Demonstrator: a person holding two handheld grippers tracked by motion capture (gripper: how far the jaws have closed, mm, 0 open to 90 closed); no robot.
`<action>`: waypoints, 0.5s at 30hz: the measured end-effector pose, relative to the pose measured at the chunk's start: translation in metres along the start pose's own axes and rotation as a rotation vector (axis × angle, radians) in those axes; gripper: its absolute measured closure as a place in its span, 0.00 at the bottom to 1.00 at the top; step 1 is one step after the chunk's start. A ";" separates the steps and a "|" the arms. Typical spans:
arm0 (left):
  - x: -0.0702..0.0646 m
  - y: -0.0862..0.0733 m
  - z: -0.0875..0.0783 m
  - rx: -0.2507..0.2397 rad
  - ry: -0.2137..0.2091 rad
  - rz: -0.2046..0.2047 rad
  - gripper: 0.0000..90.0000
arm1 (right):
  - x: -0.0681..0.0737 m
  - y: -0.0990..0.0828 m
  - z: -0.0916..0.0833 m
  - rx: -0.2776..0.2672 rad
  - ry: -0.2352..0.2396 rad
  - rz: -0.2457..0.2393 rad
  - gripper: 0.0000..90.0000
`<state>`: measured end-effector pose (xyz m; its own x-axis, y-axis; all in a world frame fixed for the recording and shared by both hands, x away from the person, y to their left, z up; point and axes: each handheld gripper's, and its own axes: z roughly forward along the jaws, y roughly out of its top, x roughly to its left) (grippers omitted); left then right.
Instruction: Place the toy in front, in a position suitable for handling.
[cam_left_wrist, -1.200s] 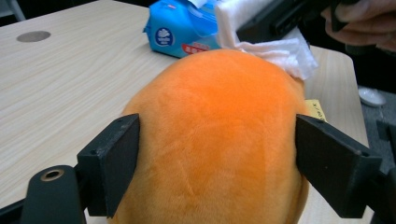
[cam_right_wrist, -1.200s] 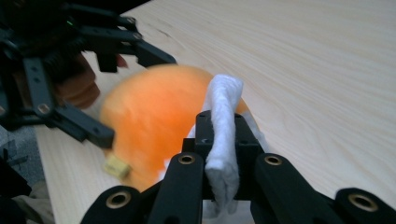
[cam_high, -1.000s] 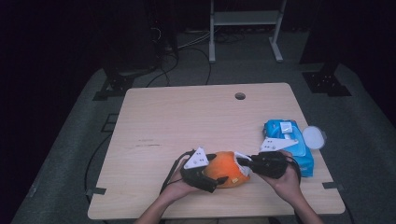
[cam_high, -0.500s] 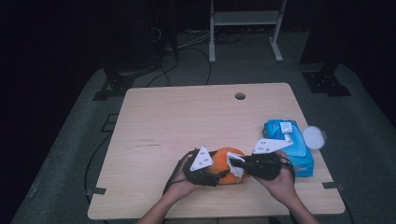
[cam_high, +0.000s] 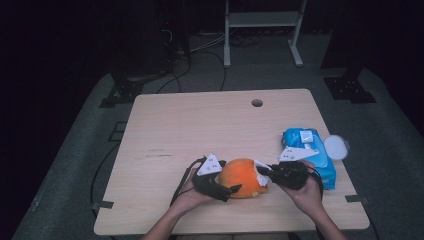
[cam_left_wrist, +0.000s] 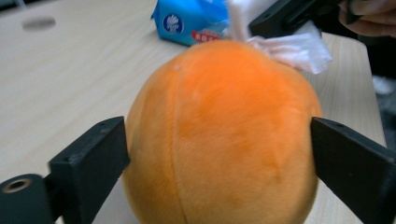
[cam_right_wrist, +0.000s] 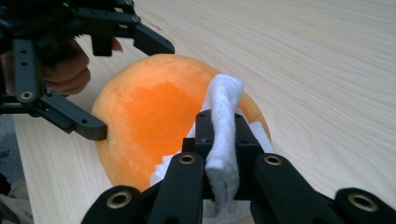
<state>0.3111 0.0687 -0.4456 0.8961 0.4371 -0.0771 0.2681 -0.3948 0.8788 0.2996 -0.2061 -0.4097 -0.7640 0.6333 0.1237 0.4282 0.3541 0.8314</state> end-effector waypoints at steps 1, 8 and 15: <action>-0.002 0.000 0.000 0.005 0.005 0.020 0.19 | 0.009 0.004 0.002 -0.011 0.003 -0.020 0.93; -0.019 0.008 0.000 0.007 0.030 0.120 0.25 | 0.036 0.014 0.007 -0.035 0.085 -0.096 0.93; -0.007 0.003 0.001 -0.031 0.017 0.028 0.12 | 0.007 0.005 -0.002 -0.032 0.002 -0.029 0.93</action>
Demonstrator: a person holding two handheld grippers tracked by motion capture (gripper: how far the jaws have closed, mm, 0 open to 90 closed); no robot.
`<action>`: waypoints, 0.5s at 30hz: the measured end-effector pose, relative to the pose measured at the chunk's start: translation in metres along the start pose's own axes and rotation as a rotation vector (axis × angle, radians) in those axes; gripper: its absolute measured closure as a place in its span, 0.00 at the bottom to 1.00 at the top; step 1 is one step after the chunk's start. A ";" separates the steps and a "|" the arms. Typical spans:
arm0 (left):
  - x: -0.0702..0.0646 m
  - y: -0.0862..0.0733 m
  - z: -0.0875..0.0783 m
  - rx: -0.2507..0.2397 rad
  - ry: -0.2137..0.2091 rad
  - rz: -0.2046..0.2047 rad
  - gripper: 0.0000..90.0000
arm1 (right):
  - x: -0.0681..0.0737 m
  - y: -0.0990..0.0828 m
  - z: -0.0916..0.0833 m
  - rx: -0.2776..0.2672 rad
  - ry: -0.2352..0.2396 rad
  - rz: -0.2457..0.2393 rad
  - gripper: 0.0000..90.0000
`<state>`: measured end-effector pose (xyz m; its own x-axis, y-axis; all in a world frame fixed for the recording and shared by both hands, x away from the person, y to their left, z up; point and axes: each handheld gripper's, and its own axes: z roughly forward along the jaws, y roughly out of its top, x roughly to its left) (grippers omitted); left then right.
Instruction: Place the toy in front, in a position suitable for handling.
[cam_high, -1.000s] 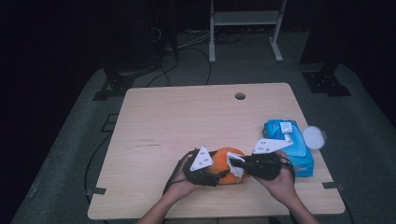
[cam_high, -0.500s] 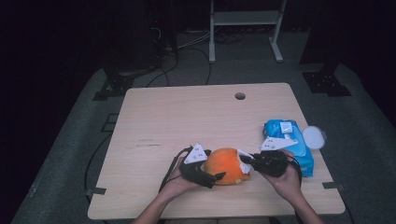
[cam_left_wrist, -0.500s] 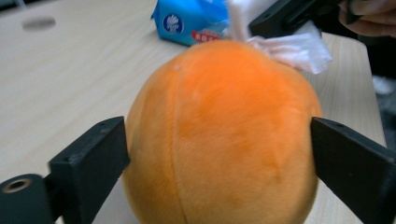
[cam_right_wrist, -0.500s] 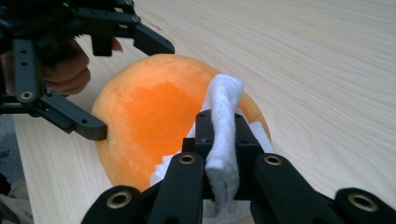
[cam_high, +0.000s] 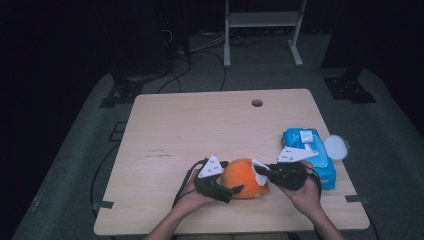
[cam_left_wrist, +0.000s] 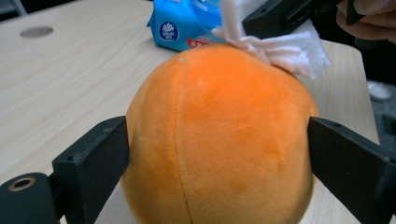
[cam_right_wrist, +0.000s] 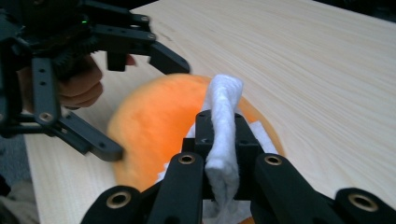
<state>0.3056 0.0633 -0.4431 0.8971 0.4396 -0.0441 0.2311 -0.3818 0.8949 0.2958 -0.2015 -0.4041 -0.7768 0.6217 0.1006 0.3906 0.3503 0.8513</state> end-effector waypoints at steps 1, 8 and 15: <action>0.000 0.000 0.000 0.004 -0.004 0.002 0.12 | 0.000 0.000 0.000 0.000 0.000 0.000 0.93; -0.016 0.011 -0.001 0.021 0.014 0.107 0.26 | 0.035 0.011 0.006 -0.015 0.064 -0.104 0.93; -0.004 0.002 0.003 0.011 -0.001 0.003 0.05 | 0.011 0.006 -0.001 -0.014 0.009 -0.048 0.93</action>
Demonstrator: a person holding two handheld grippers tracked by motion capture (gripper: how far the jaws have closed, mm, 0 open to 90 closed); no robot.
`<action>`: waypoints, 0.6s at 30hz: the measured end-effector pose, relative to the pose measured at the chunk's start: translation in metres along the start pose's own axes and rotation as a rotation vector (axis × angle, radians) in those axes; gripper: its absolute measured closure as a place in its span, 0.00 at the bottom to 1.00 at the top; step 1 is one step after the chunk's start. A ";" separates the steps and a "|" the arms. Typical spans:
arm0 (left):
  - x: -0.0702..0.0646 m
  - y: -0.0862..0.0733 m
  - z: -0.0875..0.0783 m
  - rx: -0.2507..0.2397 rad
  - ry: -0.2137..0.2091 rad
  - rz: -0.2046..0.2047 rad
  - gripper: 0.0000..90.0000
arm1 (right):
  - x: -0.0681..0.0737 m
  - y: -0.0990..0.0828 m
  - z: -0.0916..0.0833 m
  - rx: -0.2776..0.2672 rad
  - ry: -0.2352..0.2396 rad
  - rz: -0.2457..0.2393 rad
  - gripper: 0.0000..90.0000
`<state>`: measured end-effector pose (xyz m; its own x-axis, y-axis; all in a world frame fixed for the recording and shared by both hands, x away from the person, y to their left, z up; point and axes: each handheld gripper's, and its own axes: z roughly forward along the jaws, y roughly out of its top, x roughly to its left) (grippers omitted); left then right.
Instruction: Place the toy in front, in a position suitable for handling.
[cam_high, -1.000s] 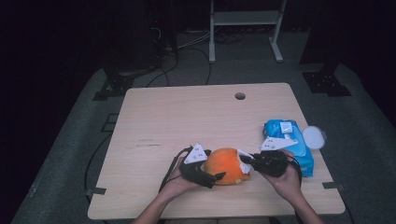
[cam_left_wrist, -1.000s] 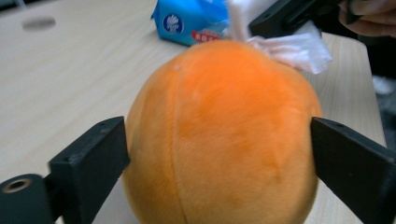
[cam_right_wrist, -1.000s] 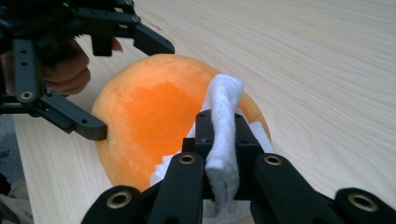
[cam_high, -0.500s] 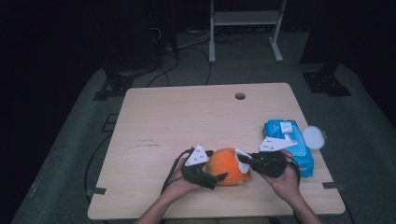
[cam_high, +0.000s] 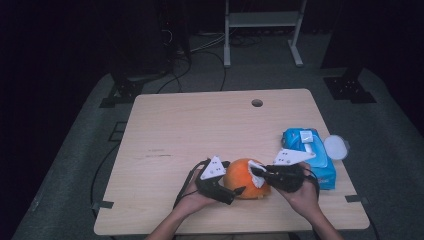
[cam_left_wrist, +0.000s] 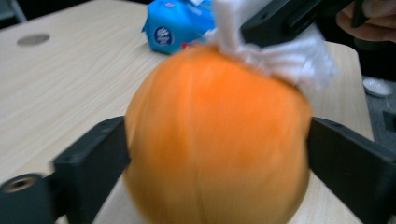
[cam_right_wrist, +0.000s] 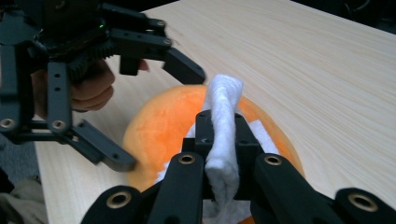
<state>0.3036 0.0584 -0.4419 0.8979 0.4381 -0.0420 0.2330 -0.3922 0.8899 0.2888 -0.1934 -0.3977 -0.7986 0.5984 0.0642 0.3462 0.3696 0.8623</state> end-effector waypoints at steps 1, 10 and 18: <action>0.000 0.000 0.000 0.000 0.000 0.000 0.05 | 0.000 0.000 0.000 0.000 0.000 0.000 0.93; -0.007 0.010 -0.006 0.017 0.004 0.063 0.31 | 0.024 0.009 0.004 -0.009 0.021 -0.048 0.94; -0.003 0.007 -0.008 -0.005 -0.009 0.061 0.20 | 0.023 0.011 0.002 -0.023 0.021 -0.063 0.93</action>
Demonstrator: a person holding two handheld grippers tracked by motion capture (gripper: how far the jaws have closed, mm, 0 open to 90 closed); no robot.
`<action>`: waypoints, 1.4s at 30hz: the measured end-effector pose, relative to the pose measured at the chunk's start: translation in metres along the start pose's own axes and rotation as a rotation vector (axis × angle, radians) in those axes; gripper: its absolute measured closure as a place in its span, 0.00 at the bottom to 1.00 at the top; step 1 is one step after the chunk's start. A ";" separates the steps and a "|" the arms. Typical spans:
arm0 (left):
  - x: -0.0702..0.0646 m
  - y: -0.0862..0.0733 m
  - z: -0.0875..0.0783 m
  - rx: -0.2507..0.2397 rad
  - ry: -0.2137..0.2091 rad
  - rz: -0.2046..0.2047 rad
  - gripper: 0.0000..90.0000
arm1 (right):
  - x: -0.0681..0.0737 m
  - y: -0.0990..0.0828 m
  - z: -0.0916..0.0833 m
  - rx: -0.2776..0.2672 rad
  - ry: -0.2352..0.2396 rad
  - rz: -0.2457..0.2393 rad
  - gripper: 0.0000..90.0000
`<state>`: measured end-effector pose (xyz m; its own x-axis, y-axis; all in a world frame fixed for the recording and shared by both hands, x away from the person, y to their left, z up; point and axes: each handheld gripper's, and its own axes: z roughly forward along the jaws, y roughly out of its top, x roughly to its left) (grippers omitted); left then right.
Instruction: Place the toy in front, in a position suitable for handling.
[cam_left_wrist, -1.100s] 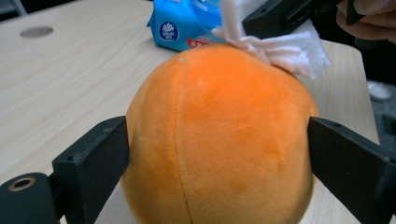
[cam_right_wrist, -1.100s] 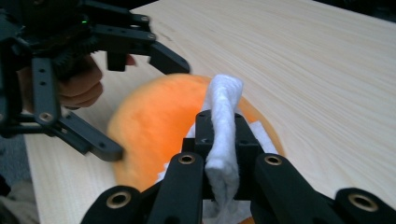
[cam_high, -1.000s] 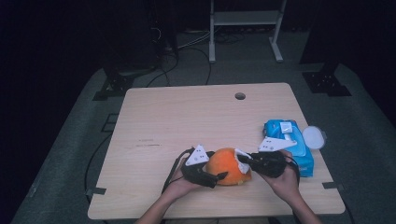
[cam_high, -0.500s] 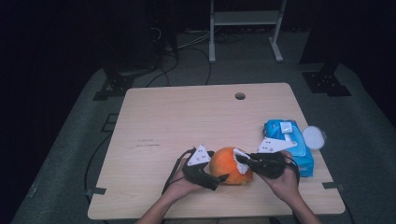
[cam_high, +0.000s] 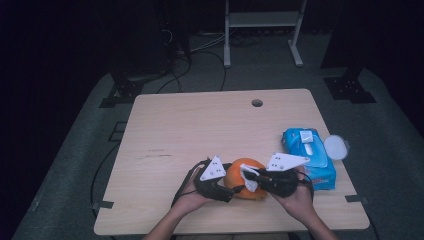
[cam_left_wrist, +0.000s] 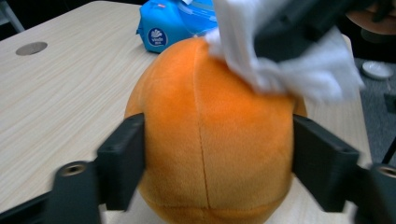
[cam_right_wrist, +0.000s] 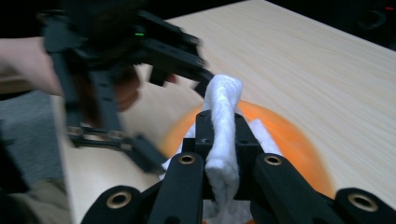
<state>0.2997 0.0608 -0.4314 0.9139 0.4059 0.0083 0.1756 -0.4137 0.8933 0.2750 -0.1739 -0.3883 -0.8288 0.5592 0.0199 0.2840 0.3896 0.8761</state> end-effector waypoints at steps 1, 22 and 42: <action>0.002 -0.001 0.002 0.001 0.002 -0.027 0.15 | -0.004 -0.002 -0.001 0.002 -0.009 0.013 0.93; -0.004 -0.002 0.005 0.045 0.007 0.044 0.32 | -0.007 0.000 -0.003 -0.008 -0.047 0.006 0.93; -0.019 0.002 0.009 0.045 0.055 0.146 0.28 | -0.013 -0.001 -0.005 0.000 -0.046 0.039 0.93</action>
<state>0.2863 0.0453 -0.4337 0.9099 0.3821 0.1618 0.0599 -0.5067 0.8600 0.2829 -0.1850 -0.3871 -0.7943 0.6066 0.0320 0.3154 0.3668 0.8752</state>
